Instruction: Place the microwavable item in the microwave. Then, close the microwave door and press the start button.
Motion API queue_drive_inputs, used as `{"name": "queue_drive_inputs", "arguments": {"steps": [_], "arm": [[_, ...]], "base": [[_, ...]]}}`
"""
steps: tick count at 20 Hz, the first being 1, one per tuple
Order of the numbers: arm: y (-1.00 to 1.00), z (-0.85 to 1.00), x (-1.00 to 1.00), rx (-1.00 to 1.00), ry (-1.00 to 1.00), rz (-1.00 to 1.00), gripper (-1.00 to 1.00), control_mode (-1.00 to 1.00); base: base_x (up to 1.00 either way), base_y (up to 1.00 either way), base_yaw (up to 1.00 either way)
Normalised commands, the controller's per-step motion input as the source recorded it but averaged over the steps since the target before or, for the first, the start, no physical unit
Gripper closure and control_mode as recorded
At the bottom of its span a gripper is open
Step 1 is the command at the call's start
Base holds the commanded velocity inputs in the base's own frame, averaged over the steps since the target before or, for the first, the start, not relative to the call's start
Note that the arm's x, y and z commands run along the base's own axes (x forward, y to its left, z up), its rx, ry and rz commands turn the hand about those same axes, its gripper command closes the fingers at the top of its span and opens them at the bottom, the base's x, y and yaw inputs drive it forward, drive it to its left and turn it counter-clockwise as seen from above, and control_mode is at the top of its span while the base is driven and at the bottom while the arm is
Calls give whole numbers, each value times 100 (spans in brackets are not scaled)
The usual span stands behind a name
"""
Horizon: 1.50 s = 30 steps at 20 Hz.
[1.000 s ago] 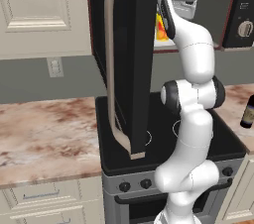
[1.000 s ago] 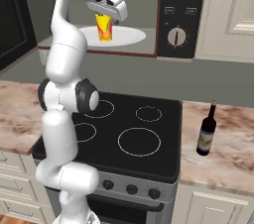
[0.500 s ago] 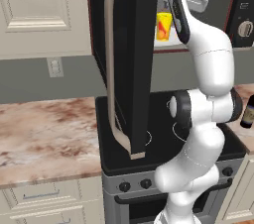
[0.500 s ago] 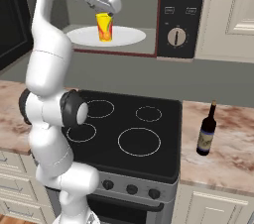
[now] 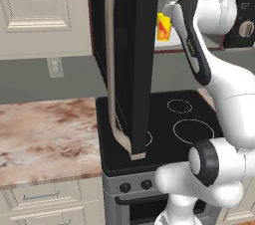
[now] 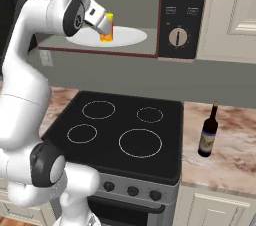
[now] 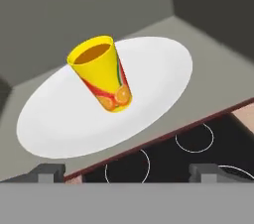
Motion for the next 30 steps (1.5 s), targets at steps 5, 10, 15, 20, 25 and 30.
{"name": "queue_drive_inputs", "arguments": {"steps": [5, 10, 15, 20, 25, 30], "arm": [[5, -52, -91, -3, -15, 0, -100, -100], [0, -46, -20, -15, -1, 0, -100, -100], [-1, -31, -33, -33, 0, -8, -100, -100], [0, -26, -19, -38, 0, -16, -100, -100], [-1, -61, -50, -25, 0, -8, -100, -100], [9, -35, -33, -33, -1, -18, -100, -100]], "base": [[0, 0, 0], [0, 0, 0], [0, 0, 0], [0, 0, 0], [0, 0, 0], [0, 0, 0]]}}
